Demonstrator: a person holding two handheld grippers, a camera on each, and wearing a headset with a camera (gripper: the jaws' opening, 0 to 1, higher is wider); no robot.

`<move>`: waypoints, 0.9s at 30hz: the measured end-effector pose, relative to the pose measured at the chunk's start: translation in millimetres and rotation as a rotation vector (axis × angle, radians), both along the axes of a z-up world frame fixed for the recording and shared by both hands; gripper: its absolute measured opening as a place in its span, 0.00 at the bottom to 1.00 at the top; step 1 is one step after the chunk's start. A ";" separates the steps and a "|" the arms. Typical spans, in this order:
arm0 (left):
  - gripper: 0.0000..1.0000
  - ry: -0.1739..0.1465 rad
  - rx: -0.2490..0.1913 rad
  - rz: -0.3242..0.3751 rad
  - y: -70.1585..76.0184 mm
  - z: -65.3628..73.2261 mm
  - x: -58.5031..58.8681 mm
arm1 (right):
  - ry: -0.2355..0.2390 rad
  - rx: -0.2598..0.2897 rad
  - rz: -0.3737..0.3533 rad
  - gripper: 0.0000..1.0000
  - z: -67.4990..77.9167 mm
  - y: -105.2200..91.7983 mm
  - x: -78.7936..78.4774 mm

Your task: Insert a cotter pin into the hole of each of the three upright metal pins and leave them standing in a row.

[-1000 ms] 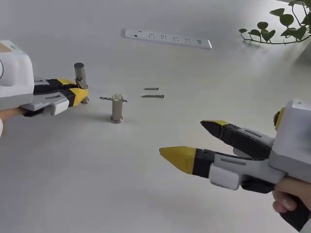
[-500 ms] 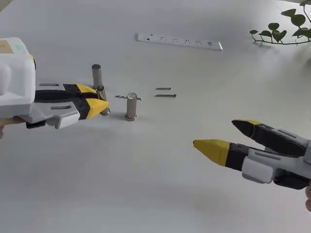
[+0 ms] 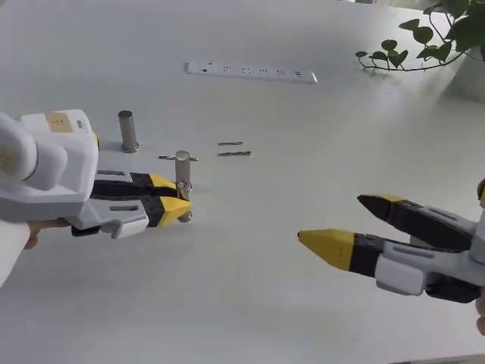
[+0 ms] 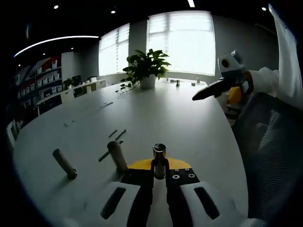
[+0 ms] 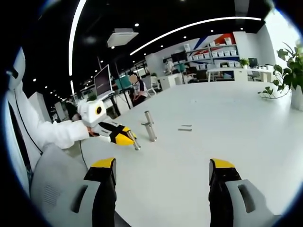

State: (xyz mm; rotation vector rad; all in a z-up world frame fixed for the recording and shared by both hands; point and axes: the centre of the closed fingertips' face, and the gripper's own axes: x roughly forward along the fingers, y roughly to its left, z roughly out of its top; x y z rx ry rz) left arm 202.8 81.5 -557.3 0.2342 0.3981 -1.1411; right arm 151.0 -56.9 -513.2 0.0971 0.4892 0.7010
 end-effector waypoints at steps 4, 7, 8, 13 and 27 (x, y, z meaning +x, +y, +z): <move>0.07 0.007 0.023 -0.013 -4.9 -8.1 -1.0 | 0.008 -0.010 -0.015 0.78 -1.8 -7.1 -6.6; 0.07 0.018 0.042 -0.029 -6.8 -13.3 -3.5 | 0.001 -0.013 -0.026 0.78 1.0 -9.1 -7.7; 0.07 0.019 0.045 -0.034 -7.0 -14.6 -4.3 | -0.001 -0.012 -0.027 0.78 1.7 -9.1 -7.3; 0.07 0.022 0.046 -0.035 -7.4 -17.6 -6.3 | -0.006 -0.019 -0.027 0.77 3.5 -7.7 -5.7; 0.07 0.020 0.022 -0.033 -11.1 -23.2 -8.4 | -0.020 -0.026 -0.035 0.77 6.2 -9.5 -6.0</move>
